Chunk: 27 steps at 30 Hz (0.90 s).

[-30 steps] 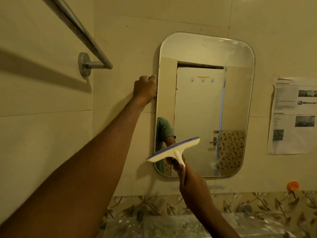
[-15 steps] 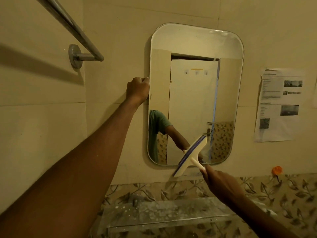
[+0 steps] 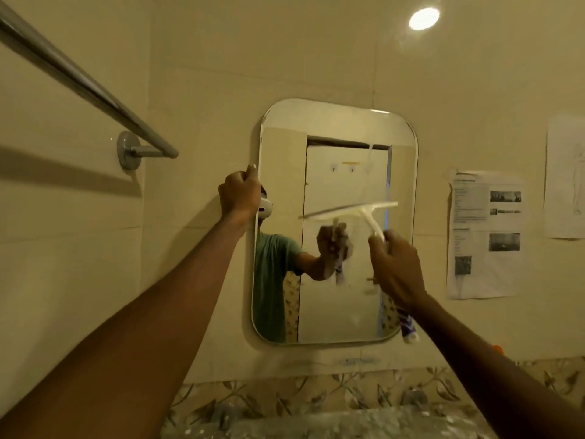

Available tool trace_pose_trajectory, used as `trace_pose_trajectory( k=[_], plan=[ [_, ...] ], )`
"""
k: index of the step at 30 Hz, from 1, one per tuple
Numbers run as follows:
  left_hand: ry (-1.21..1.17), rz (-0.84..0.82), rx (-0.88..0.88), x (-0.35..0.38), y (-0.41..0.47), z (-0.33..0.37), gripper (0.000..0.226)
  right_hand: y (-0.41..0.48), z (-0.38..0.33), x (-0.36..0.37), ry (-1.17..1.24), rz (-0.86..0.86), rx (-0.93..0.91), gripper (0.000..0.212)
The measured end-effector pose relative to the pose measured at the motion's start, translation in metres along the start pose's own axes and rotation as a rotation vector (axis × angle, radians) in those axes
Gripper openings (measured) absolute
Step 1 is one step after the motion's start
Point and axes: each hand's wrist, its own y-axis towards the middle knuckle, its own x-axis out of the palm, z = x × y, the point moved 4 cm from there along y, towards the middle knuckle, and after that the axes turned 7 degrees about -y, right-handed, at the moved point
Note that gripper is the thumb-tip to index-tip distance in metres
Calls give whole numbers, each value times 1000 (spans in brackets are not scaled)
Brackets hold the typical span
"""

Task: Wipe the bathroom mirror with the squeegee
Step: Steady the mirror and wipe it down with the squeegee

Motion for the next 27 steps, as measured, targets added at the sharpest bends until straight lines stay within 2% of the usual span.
trace_pose_trajectory(
  k=[4,9,15,19,24,27],
  plan=[
    [-101,-18,23,4,22,31,43,66,-44,-18,118,56,43,35],
    [-70,-73,33,9,42,43,41,139,-75,-37,79,98,87,42],
    [-30,-88,46,15,52,33,37,182,-73,-42,-28,5,145,32],
    [21,-52,71,21,55,34,38,181,-69,-38,-145,-28,81,26],
    [42,27,95,20,60,33,41,108,-29,-6,-137,-47,93,49],
    [68,55,109,20,57,36,39,63,-6,0,-234,-36,132,52]
  ],
)
